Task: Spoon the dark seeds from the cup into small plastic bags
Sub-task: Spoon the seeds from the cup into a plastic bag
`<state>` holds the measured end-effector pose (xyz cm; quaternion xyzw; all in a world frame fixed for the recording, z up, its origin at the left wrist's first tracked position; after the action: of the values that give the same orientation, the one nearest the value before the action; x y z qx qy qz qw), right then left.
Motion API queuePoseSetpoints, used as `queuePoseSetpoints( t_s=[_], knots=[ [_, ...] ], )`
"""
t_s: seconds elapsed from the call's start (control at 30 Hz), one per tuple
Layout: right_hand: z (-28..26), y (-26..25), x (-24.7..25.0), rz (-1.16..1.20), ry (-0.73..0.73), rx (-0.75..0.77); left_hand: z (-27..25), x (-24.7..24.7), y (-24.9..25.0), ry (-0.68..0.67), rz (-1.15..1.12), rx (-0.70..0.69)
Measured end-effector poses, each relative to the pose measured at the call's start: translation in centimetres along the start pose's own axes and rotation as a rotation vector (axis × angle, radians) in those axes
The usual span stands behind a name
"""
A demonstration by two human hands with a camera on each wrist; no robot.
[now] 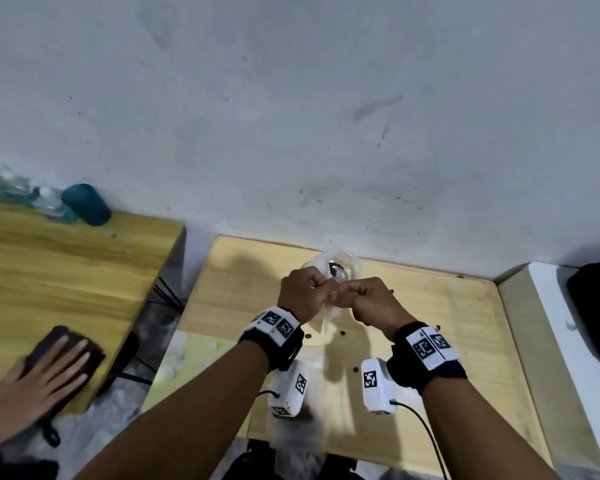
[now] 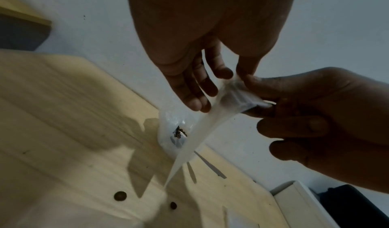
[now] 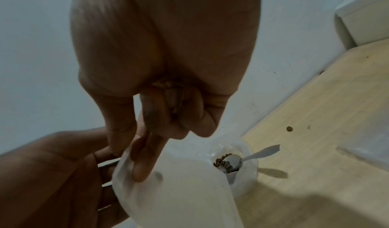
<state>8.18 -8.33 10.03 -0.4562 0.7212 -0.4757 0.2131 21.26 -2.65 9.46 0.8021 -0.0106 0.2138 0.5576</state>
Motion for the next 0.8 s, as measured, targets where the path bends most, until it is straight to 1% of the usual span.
queuePoseSetpoints(
  t_s=[0.13,0.2,0.27,0.37,0.43,0.5,0.57,0.63,0.7,0.8],
  knots=[
    [0.0,-0.9,0.6,-0.056,0.076,0.047,0.7,-0.3,-0.2,-0.049,-0.142,0.015],
    [0.1,-1.0,0.8,-0.103,0.073,0.043,1.0,-0.7,-0.6,-0.083,-0.268,0.051],
    [0.2,-0.5,1.1,-0.110,0.062,-0.002,1.1,-1.1,0.2,-0.139,-0.372,0.025],
    [0.0,-0.2,1.5,-0.033,0.027,0.004,0.8,-1.5,1.6,-0.227,-0.484,-0.009],
    [0.0,-0.1,1.6,0.026,0.002,0.031,1.1,-1.5,1.9,-0.246,-0.488,0.006],
    [0.0,0.0,1.7,0.078,-0.016,0.041,1.4,-1.2,1.7,-0.222,-0.443,0.032],
    [0.1,-0.1,1.9,0.080,0.002,0.043,1.7,-1.0,1.5,-0.190,-0.411,0.032],
    [0.2,-0.8,2.4,-0.038,0.079,0.078,1.7,-0.9,1.3,-0.141,-0.401,0.033],
    [0.3,-1.7,2.6,-0.181,0.137,0.149,1.8,-0.8,1.1,-0.100,-0.369,0.040],
    [0.6,-1.9,2.5,-0.281,0.137,0.185,1.9,-1.0,1.1,-0.101,-0.305,0.047]
  ],
)
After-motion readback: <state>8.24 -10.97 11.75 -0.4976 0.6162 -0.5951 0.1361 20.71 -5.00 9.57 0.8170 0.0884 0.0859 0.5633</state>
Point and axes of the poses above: each hand's wrist, its own z-axis towards the middle knuckle, its own x-axis out of the back of the hand, y = z × x, the point moved 10 cm from there along z, towards the middle knuckle, and after that the axes turned 14 degrees about -y, right-handed, at the moved point
